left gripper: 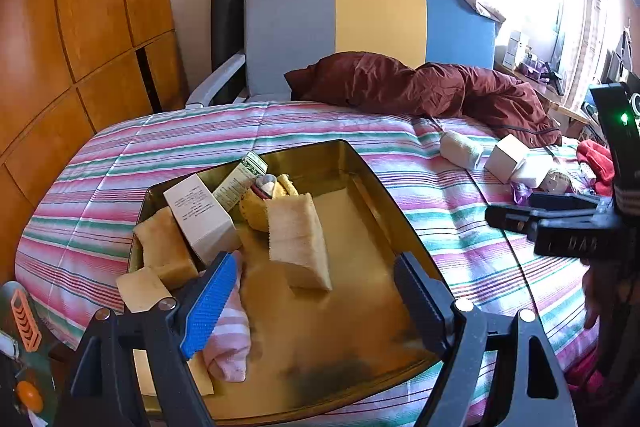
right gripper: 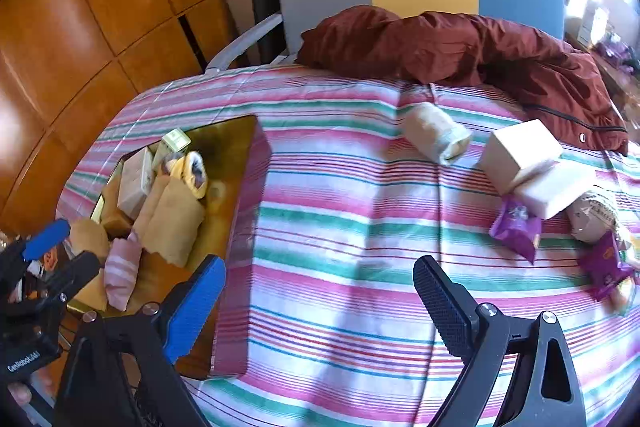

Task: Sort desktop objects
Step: 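Move both tools back from the tray toward the remaining items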

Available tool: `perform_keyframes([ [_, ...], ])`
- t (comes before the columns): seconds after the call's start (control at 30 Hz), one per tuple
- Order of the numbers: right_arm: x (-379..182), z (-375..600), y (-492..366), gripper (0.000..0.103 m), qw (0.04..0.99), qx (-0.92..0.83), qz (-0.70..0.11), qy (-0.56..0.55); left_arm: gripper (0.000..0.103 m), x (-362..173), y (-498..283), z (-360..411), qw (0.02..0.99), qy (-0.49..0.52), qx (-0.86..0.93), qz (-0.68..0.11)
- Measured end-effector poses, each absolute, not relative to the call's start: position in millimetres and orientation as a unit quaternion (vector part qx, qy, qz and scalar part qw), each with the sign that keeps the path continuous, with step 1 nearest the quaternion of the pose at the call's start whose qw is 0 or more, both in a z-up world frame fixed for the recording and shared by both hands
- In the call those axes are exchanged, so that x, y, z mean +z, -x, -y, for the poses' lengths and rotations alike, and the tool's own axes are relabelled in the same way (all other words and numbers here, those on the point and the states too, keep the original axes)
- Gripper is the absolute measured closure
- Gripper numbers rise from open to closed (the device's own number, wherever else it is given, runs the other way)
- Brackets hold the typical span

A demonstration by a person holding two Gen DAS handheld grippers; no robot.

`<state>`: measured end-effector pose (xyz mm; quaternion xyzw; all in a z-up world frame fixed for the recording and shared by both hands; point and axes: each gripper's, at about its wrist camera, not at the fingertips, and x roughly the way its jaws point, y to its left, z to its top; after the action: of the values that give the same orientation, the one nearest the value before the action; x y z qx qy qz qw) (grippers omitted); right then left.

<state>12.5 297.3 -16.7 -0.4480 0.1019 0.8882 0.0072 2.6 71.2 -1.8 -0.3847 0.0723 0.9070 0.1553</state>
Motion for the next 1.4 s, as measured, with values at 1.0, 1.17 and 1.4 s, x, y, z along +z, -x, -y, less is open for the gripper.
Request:
perform_keyframes([
  [1.0,3,-423,-1,0.007,0.096,0.878,-0.145,0.447,0.021,-6,-5,-116,0.182,0.371,0.899,-0.144],
  [1.17,3,-445,8,0.007,0.108,0.874,-0.164,0.445,0.021,-9,-3,-124,0.188,0.373,0.895,-0.155],
  [1.4,-2,-481,18,0.007,0.125,0.868,-0.198,0.437,0.021,-15,3,-135,0.195,0.38,0.889,-0.166],
])
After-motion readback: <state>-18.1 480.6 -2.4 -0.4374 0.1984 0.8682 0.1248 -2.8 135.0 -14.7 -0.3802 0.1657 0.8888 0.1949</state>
